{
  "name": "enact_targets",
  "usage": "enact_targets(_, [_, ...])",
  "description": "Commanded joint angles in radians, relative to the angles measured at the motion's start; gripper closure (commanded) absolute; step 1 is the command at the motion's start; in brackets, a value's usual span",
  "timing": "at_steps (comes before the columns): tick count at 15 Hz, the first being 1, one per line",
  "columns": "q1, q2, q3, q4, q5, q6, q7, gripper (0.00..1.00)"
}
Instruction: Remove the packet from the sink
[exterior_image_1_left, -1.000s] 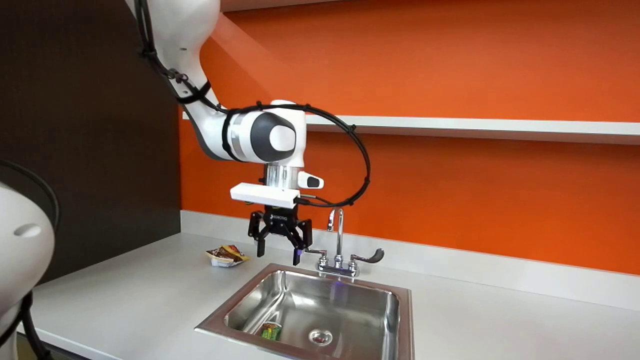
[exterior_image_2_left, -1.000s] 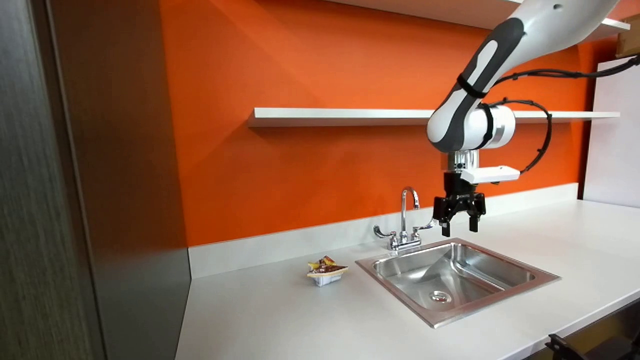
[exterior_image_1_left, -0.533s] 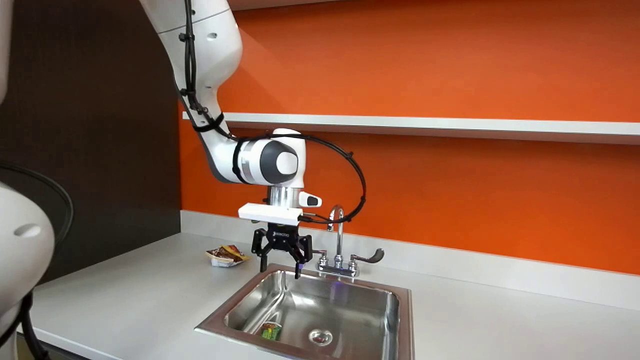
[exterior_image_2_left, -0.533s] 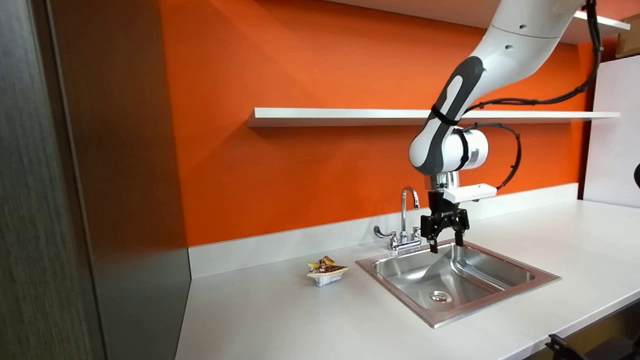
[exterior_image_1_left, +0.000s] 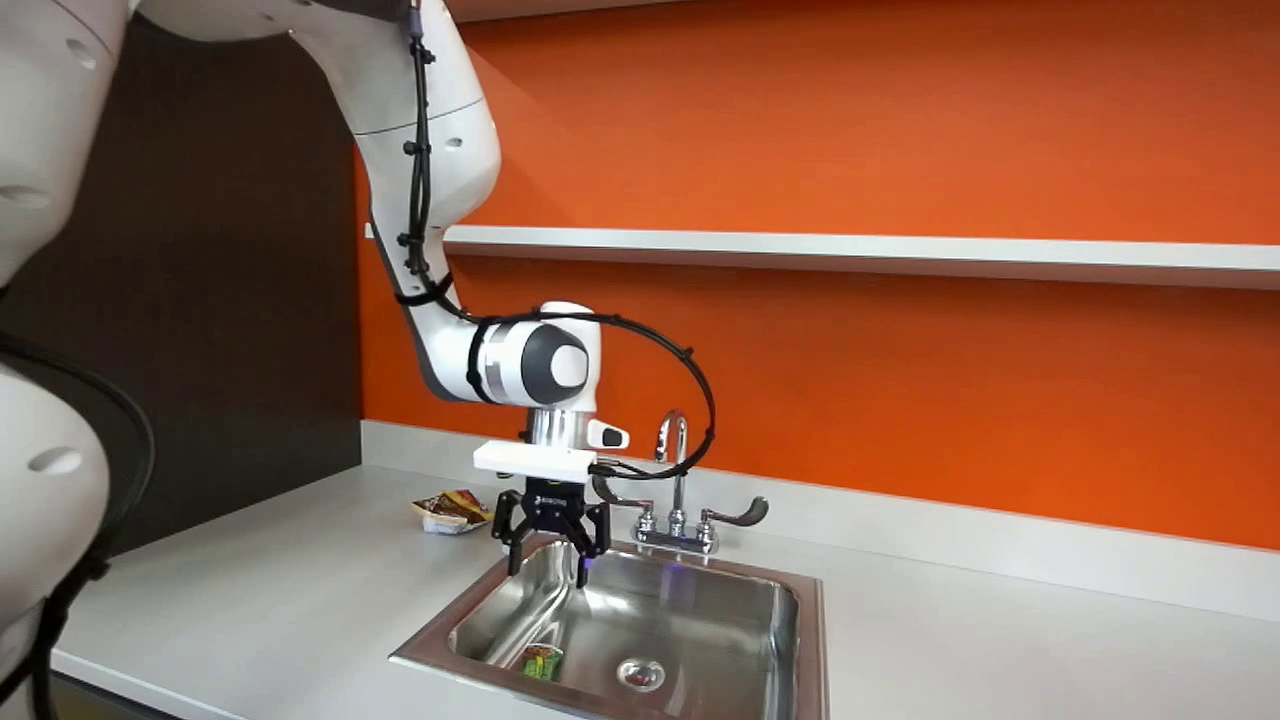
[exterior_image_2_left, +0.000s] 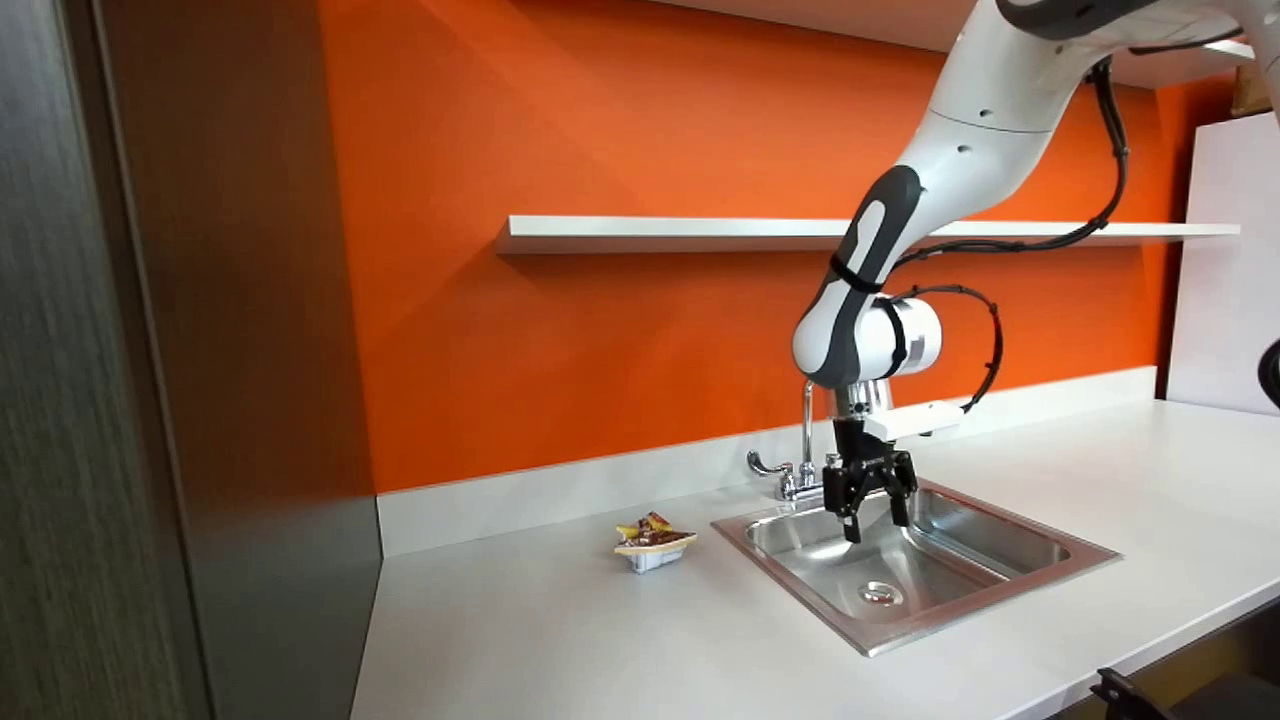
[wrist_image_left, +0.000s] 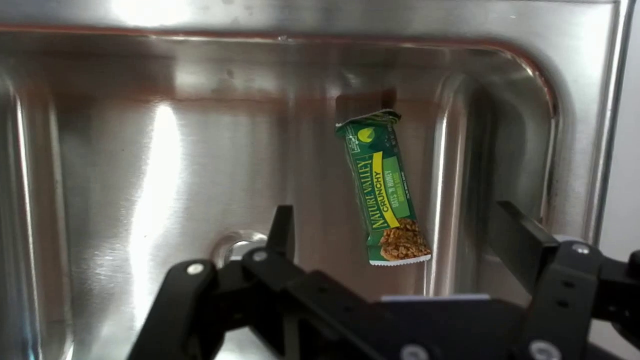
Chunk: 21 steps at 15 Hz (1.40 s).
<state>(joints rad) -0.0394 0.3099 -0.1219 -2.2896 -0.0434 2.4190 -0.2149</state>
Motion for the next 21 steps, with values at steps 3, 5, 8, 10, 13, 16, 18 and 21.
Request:
enact_targets(3, [-0.017, 0.073, 0.028, 0.041, -0.043, 0.017, 0.008, 0.00])
enact_targets(5, [-0.016, 0.094, 0.029, 0.046, -0.055, 0.030, 0.009, 0.00])
enact_targets(8, [-0.012, 0.118, 0.030, 0.046, -0.080, 0.062, 0.010, 0.00])
enact_targets(10, [-0.015, 0.131, 0.036, 0.042, -0.081, 0.090, 0.007, 0.00])
enact_targets(13, [-0.017, 0.159, 0.044, 0.038, -0.077, 0.137, 0.007, 0.00])
enact_targets(16, [-0.014, 0.184, 0.045, 0.036, -0.081, 0.167, 0.010, 0.00])
enact_targets(18, [-0.011, 0.202, 0.045, 0.035, -0.085, 0.184, 0.013, 0.00])
enact_targets(21, [-0.013, 0.223, 0.044, 0.035, -0.088, 0.202, 0.012, 0.00])
